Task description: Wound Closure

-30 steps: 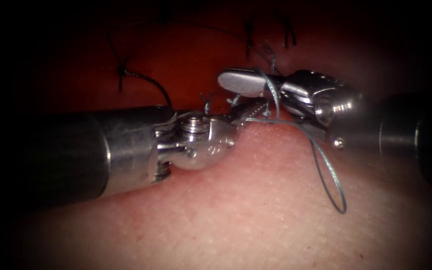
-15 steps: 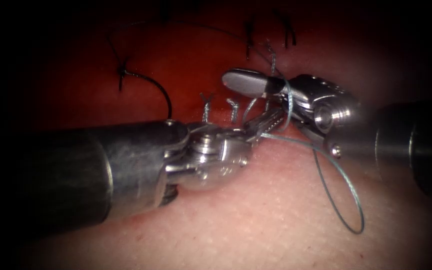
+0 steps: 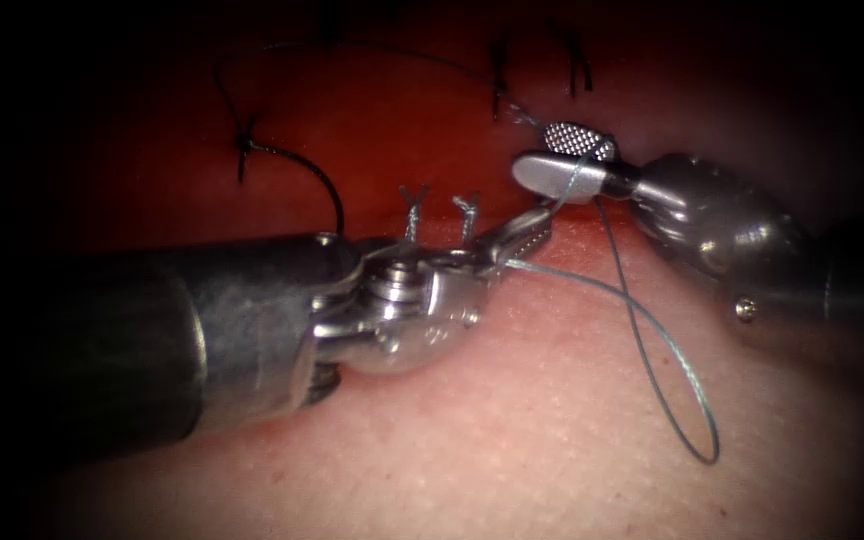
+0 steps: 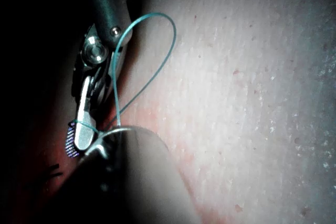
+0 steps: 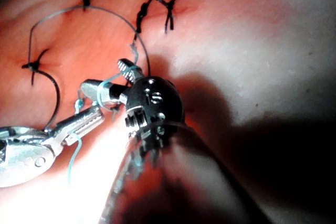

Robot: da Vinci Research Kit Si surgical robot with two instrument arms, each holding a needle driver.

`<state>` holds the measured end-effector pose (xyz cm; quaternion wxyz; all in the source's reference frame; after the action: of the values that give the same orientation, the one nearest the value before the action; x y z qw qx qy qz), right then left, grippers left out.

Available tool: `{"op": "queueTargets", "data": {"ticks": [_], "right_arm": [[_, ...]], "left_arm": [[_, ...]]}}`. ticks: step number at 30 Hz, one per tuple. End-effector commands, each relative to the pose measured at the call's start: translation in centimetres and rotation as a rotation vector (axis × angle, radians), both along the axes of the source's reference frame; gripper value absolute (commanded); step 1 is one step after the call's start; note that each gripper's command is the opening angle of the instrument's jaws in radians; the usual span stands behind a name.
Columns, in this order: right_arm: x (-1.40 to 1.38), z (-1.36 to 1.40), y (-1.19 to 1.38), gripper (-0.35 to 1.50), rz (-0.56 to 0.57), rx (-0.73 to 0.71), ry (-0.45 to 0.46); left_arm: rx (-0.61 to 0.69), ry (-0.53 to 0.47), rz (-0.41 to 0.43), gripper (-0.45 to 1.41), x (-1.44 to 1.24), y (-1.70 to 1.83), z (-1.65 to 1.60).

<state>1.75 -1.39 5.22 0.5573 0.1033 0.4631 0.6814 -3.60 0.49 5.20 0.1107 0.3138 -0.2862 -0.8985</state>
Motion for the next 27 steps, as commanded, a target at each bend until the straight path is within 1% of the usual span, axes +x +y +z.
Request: {"op": "queueTargets", "data": {"ticks": [1, 7, 9, 15, 17, 22, 27], "right_arm": [[0.08, 0.10, 0.03, 0.93, 0.009, 0.004, 0.003], [0.08, 0.17, 0.10, 0.93, 0.015, 0.023, 0.005], [0.08, 0.20, 0.10, 0.93, 0.020, 0.048, 0.007], [0.10, 0.32, 0.08, 0.93, -0.006, 0.156, 0.027], [0.13, 0.41, 0.06, 0.94, -0.021, 0.185, 0.011], [0.12, 0.50, 0.08, 0.96, -0.025, 0.234, 0.020], [0.19, 0.59, 0.19, 0.96, -0.029, 0.240, 0.021]], "left_arm": [[-0.002, -0.002, 0.006, -0.45, -0.09, 0.03, 0.04], [0.002, 0.003, 0.043, -0.45, -0.31, -0.14, 0.08], [0.003, 0.007, 0.046, -0.45, -0.34, -0.17, 0.09], [0.005, 0.008, 0.051, -0.45, -0.36, -0.19, 0.09], [0.005, 0.007, 0.051, -0.45, -0.36, -0.19, 0.09], [0.006, 0.007, 0.051, -0.45, -0.37, -0.20, 0.07], [0.004, 0.008, 0.058, -0.45, -0.39, -0.22, 0.04]]}}
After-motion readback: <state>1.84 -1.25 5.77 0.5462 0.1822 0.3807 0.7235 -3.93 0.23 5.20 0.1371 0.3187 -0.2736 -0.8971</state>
